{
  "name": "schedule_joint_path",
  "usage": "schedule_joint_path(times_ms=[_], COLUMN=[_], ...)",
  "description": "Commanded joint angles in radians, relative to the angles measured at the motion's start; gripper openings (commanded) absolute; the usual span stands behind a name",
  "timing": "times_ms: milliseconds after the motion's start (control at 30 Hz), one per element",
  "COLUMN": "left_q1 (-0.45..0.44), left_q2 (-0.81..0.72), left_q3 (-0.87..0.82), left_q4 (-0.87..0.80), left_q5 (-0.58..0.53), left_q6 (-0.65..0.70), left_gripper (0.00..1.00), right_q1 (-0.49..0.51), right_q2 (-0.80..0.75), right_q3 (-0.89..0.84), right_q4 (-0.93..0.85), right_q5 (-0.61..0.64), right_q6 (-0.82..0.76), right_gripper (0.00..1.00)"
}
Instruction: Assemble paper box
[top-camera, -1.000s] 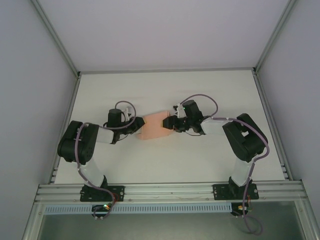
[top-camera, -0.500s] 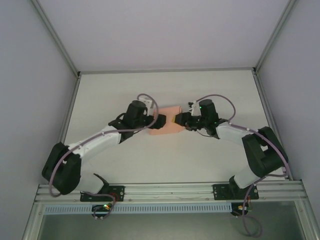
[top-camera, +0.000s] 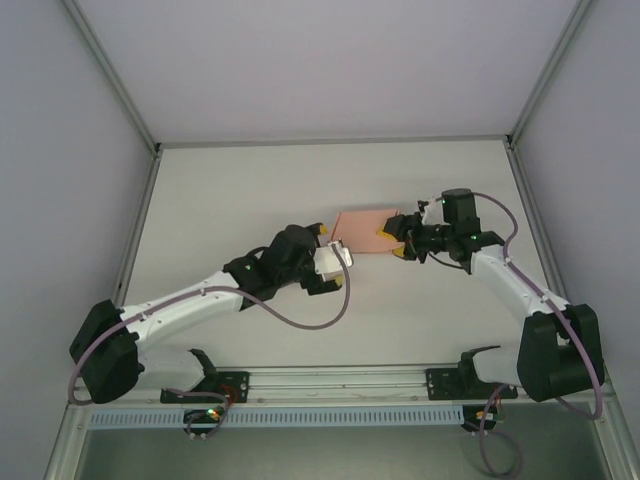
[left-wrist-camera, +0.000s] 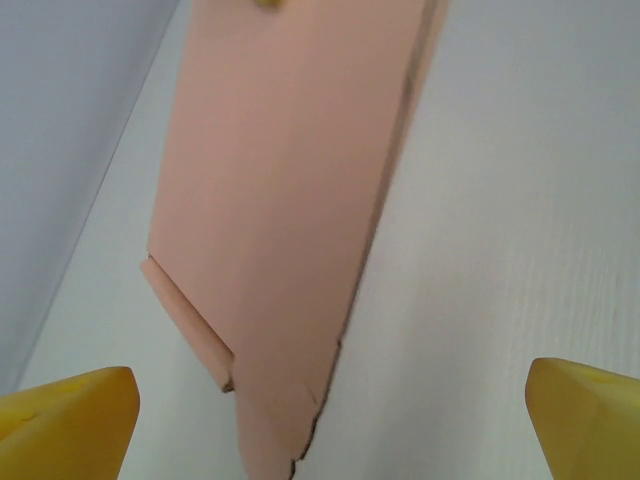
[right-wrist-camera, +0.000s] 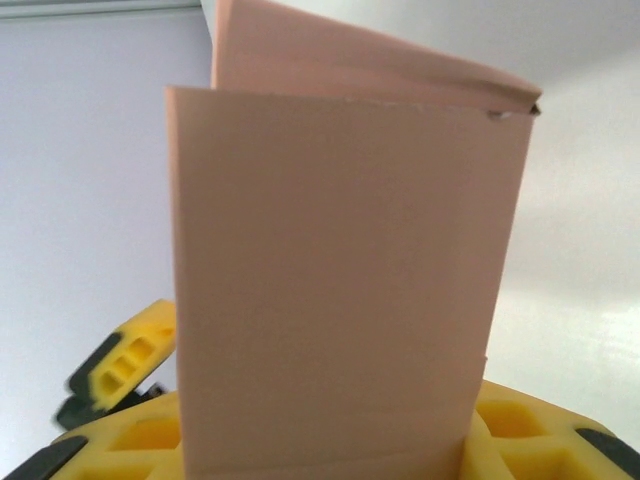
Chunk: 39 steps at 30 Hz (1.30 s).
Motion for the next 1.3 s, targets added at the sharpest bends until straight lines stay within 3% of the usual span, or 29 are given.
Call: schedule_joint_path(times_ms=[0,200,400,467,667,733,767,800,867,933,1000,1133,1200,1267], left_q1=[-0.006,-0.003,0.006,0.011,0.036,0.037,0.039,0.039,0.04,0.037,0.045,0.107,0.144,0.178], left_q2=[0.018,0.072,0.099,0.094,0.064,0.059,0.057,0.057,0.055,0.047,0.032,-0.003,-0.005,0.002], left_q3=[0.057,0.015,0.022,0.025,0.018,0.016,0.015,0.015,0.015,0.013,0.009,0.044,0.066,0.084], left_q4=[-0.061,0.181,0.229,0.233,0.223,0.222,0.222,0.22,0.217,0.198,0.17,-0.037,-0.123,-0.224], left_q5=[0.009,-0.068,-0.087,-0.091,-0.062,-0.056,-0.054,-0.049,-0.045,-0.034,-0.015,0.146,0.208,0.256], left_q6=[0.198,0.239,0.242,0.239,0.221,0.215,0.213,0.209,0.199,0.192,0.175,0.092,0.051,0.046], left_gripper=[1.0,1.0,1.0,0.93,0.55,0.49,0.47,0.45,0.42,0.42,0.41,0.41,0.39,0.39], right_q1=[-0.004,0.0,-0.001,0.0,0.006,0.008,0.009,0.009,0.006,-0.005,-0.032,-0.057,-0.064,-0.073], right_q2=[-0.012,-0.035,-0.053,-0.049,-0.06,-0.069,-0.074,-0.076,-0.088,-0.104,-0.125,-0.17,-0.197,-0.223], right_q3=[0.005,0.024,-0.006,-0.006,-0.009,-0.004,-0.005,-0.005,-0.003,0.008,0.045,0.192,0.194,0.162], right_q4=[-0.067,-0.126,-0.06,-0.062,-0.036,-0.033,-0.034,-0.028,-0.023,-0.037,-0.115,-0.349,-0.327,-0.249], right_q5=[-0.126,-0.174,-0.22,-0.232,-0.241,-0.235,-0.231,-0.231,-0.22,-0.188,-0.119,0.168,0.246,0.272], right_q6=[0.127,0.149,0.231,0.231,0.256,0.26,0.26,0.26,0.253,0.232,0.142,-0.303,-0.481,-0.542], right_gripper=[0.39,0.39,0.4,0.41,0.43,0.52,0.66,0.71,1.0,1.0,1.0,1.0,1.0,1.0])
